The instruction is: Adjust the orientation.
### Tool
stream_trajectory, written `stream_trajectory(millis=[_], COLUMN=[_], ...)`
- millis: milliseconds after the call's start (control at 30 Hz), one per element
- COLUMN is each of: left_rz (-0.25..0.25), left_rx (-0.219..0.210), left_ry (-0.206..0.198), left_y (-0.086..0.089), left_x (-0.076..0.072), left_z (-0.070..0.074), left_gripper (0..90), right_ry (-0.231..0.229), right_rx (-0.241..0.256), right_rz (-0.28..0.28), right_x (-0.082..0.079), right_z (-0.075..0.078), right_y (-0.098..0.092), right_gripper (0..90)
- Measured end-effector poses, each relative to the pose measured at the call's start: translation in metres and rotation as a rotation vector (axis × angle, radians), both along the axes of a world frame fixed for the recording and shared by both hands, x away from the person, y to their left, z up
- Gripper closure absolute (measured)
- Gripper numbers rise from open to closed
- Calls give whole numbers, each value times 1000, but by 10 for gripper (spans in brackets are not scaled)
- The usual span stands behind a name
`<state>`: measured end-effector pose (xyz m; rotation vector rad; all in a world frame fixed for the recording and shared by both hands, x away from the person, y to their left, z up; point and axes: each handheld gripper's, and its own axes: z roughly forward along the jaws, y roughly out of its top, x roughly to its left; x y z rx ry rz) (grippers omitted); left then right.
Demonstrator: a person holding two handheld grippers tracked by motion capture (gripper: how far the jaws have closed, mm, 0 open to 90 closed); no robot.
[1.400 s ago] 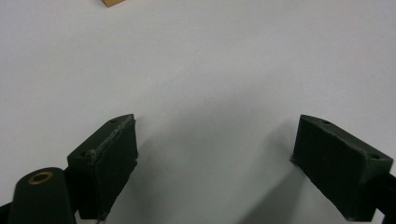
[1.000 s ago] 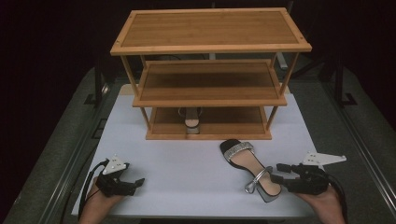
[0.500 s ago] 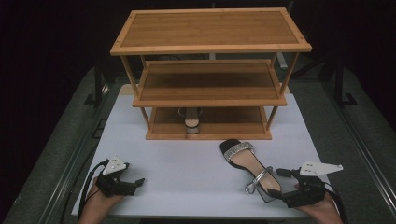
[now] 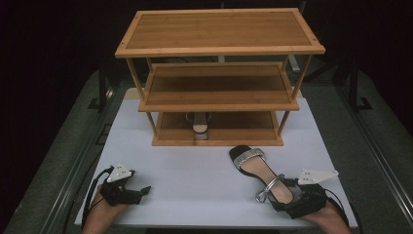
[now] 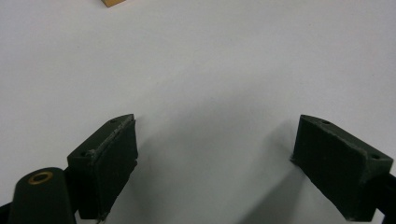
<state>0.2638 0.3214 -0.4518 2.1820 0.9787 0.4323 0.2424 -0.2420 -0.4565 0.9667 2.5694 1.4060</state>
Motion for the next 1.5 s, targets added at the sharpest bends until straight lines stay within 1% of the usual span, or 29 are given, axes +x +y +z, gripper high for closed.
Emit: stream_trajectory(millis=[33, 67, 100, 167, 200, 267, 333, 400, 433, 467, 500, 533, 633, 667, 700, 733, 767, 867, 1033, 1100, 1167, 1267, 1333, 1433, 1467, 1500], left_rz=[0, 0, 0, 0, 0, 0, 0, 0, 0, 0, 0, 0, 0, 0, 0, 0, 0, 0, 0, 0, 0, 1, 1, 0, 0, 1], left_rx=[0, 0, 0, 0, 0, 0, 0, 0, 0, 0, 0, 0, 0, 0, 0, 0, 0, 0, 0, -1, 0, -1, -1, 0, -1, -1], left_ry=[0, 0, 0, 0, 0, 0, 0, 0, 0, 0, 0, 0, 0, 1, 1, 0, 0, 0, 1, 0, 0, 0, 0, 0, 1, 1], left_y=[0, 0, 0, 0, 0, 0, 0, 0, 0, 0, 0, 0, 0, 0, 0, 0, 0, 0, 0, 0, 0, 0, 0, 0, 0, 0], left_x=[0, 0, 0, 0, 0, 0, 0, 0, 0, 0, 0, 0, 0, 0, 0, 0, 0, 0, 0, 0, 0, 0, 0, 0, 0, 0], left_z=[0, 0, 0, 0, 0, 0, 0, 0, 0, 0, 0, 0, 0, 0, 0, 0, 0, 0, 0, 0, 0, 0, 0, 0, 0, 0], left_gripper=[129, 129, 129, 129, 129, 129, 129, 129, 129, 129, 129, 129, 129, 129, 129, 129, 129, 129, 129, 129, 129, 129, 129, 129, 129, 129], right_ry=[0, 4, 2, -7, -10, -5, 5, 15, 20, 19, 15, 19, 16, 16, 16, 15, 15, 3, -2, -10, -17, -37, -43, -51, -61, -61], right_rx=[0, -4, -9, -17, -7, -3, 5, 10, 13, 19, 18, 36, 50, 68, 68, 91, 91, 117, 126, 125, 135, 155, 156, 163, 157, 157], right_rz=[0, 7, 18, 23, 25, 27, 42, 41, 42, 40, 36, 30, 20, 14, 14, 5, 5, -14, -23, -30, -40, -68, -77, -105, -126, -126], right_x=[0, 1, 1, 1, 1, 2, 3, 3, 3, 2, 2, 2, 1, 1, 1, 1, 1, 0, -1, -2, -2, -2, -2, 0, 3, 3], right_z=[0, 0, 0, 0, 0, 0, 0, 0, 0, 0, 0, 0, 2, 2, 2, 4, 4, 7, 9, 10, 12, 16, 18, 21, 23, 23], right_y=[0, 1, 2, 4, 4, 4, 4, 3, 3, 3, 2, 2, 1, 0, 0, -1, -1, -3, -5, -5, -7, -11, -12, -12, -11, -11], right_gripper=[86, 110, 122, 145, 181, 194, 211, 219, 238, 245, 246, 248, 250, 250, 250, 250, 250, 251, 251, 250, 251, 250, 251, 250, 250, 250])
